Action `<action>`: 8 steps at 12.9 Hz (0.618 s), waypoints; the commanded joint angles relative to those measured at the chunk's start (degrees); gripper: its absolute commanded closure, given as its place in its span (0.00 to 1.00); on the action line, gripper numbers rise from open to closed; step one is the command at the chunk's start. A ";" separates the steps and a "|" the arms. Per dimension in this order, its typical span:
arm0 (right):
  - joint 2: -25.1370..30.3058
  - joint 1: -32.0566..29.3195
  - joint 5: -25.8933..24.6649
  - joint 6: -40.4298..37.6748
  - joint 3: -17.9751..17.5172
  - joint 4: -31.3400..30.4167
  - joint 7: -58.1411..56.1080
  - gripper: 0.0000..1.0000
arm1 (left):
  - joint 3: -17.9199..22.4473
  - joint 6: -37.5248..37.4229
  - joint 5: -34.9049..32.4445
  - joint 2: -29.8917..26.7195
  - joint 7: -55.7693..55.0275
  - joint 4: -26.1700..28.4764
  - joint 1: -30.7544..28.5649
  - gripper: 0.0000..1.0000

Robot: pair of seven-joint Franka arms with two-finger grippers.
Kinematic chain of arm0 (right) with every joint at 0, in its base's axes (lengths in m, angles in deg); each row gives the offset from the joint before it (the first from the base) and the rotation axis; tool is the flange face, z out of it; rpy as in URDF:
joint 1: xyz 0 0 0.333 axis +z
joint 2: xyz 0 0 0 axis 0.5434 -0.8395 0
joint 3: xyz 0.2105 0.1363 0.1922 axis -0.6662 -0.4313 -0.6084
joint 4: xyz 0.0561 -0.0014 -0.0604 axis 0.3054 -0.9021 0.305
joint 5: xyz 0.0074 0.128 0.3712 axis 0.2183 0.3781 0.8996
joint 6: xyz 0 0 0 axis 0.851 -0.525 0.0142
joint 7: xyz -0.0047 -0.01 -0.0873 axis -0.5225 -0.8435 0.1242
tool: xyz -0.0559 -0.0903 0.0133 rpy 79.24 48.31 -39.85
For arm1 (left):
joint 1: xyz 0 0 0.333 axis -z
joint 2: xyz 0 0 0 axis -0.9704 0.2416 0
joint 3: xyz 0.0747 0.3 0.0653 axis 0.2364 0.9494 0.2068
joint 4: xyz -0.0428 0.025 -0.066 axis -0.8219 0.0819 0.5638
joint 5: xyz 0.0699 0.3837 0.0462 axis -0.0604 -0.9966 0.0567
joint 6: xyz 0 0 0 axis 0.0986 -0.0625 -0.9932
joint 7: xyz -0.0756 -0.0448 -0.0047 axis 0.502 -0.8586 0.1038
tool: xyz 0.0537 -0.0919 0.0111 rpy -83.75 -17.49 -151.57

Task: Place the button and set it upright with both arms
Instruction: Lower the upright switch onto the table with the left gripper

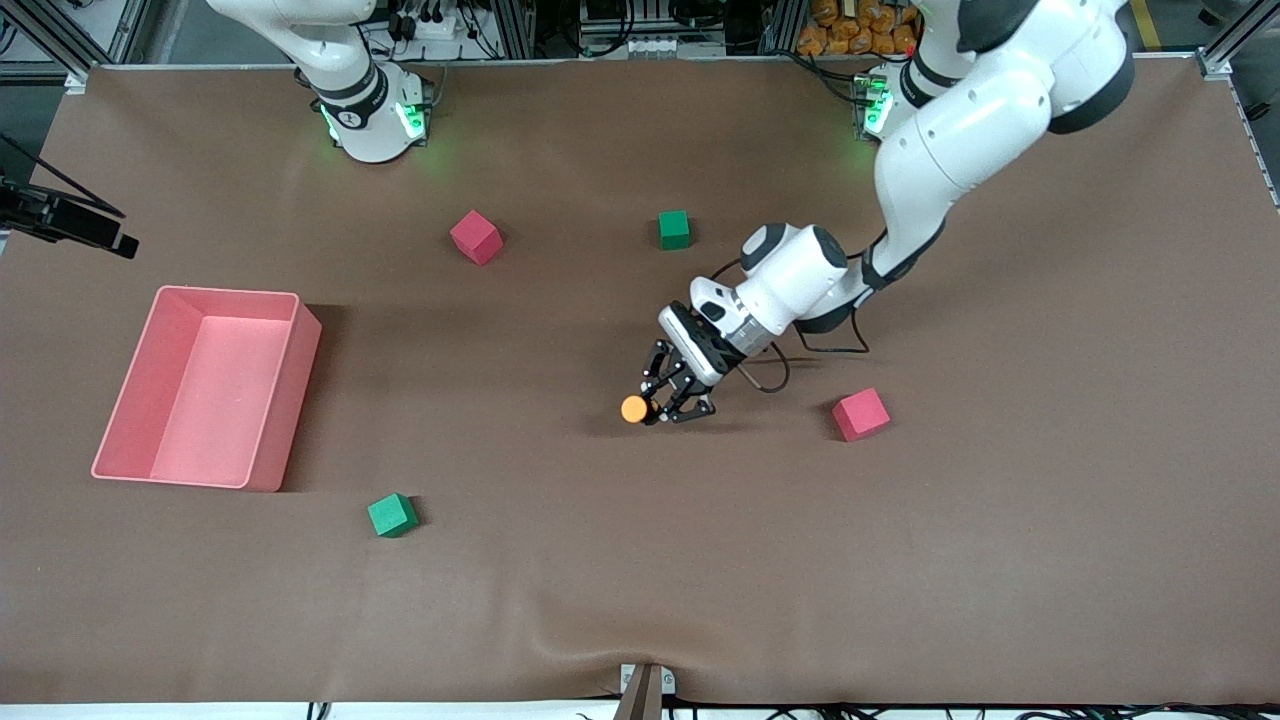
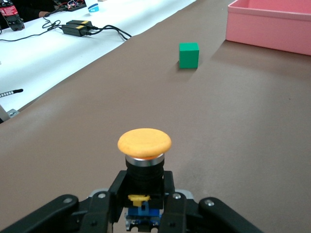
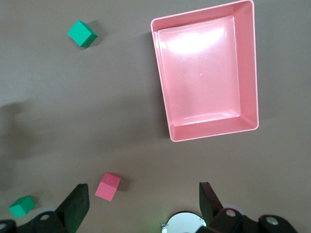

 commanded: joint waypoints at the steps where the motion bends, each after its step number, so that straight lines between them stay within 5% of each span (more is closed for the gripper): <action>1: 0.06 -0.13 0.99 -0.36 -0.03 0.26 -0.37 0.00 | -2.57 1.13 -4.24 3.45 -0.14 -0.20 -3.39 1.00; 8: 0.06 -0.13 1.07 -0.36 -0.03 0.26 -0.46 0.00 | -5.56 1.13 -8.47 7.05 -6.38 -0.91 -3.84 1.00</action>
